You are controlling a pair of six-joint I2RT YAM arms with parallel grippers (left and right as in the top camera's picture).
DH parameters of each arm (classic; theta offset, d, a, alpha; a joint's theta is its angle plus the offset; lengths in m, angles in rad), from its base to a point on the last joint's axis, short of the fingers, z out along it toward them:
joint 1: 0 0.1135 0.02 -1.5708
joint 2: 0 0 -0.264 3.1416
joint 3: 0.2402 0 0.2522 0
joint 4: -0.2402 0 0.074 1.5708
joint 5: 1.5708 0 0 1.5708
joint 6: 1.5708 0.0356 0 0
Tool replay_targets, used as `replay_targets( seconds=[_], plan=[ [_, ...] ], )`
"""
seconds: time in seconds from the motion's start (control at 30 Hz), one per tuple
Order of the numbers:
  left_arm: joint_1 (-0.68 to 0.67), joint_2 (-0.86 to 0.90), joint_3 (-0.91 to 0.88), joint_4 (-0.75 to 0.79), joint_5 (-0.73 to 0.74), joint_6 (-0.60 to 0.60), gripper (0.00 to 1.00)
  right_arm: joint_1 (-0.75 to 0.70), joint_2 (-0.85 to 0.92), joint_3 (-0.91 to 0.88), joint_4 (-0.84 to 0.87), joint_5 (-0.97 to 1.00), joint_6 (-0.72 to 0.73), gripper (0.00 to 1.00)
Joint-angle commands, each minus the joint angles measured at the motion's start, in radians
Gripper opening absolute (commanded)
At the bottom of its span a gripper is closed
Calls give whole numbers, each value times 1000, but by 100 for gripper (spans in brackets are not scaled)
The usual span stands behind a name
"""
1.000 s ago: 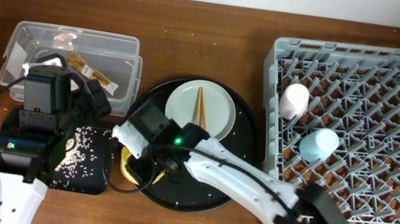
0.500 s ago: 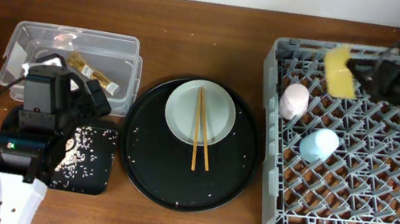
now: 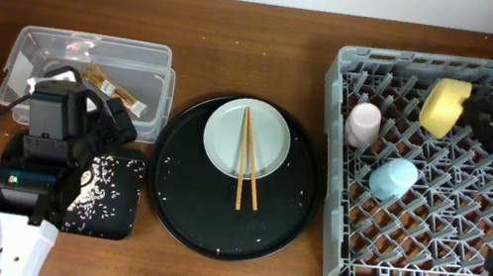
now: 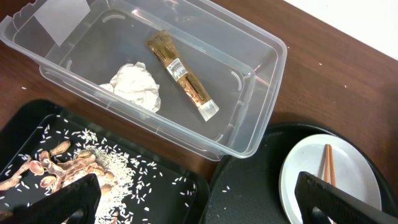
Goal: Sort waste into correct bins and load items into the dishwasher rack
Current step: 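Carry the yellow bowl to the rack's back right and release, then reach the right gripper to the chopsticks on the white plate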
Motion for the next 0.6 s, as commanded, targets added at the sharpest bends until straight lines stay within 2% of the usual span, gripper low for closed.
replay_targets(
  seconds=[0.0, 0.03, 0.07, 0.1, 0.2, 0.3, 0.33, 0.4, 0.43, 0.5, 0.53, 0.57],
  plan=[
    [2, -5, 7, 2, -10, 13, 99, -53, 2, 12, -58, 75, 6, 17],
    [2, -5, 7, 2, -10, 13, 99, -72, 2, 12, -83, 86, 6, 25],
    [2, -5, 7, 2, -10, 13, 99, -89, 2, 12, -103, 86, 6, 27],
    [2, -5, 7, 2, -10, 13, 99, -143, -1, 12, -159, 86, 6, 34],
    [2, -5, 7, 2, -10, 13, 99, -233, -41, 12, -219, 117, 6, 34],
    [3, -5, 7, 2, -10, 13, 99, -257, -210, 13, -244, 341, 31, 34],
    [2, -5, 7, 2, -10, 13, 99, -194, -331, 13, -244, 476, 31, 33],
    [2, -5, 7, 2, -10, 13, 99, 52, -551, 13, -247, 793, 19, 34],
    [2, -5, 7, 2, -10, 13, 100, 288, -652, 13, -275, 1065, 1, 34],
    [3, -5, 7, 2, -10, 13, 99, 621, -698, 13, -336, 1320, 2, 37],
    [3, -5, 7, 2, -10, 13, 99, 834, -678, 13, -379, 1365, 7, 59],
    [2, -5, 7, 2, -10, 13, 99, 954, -642, 13, -392, 1356, 69, 98]
  ],
)
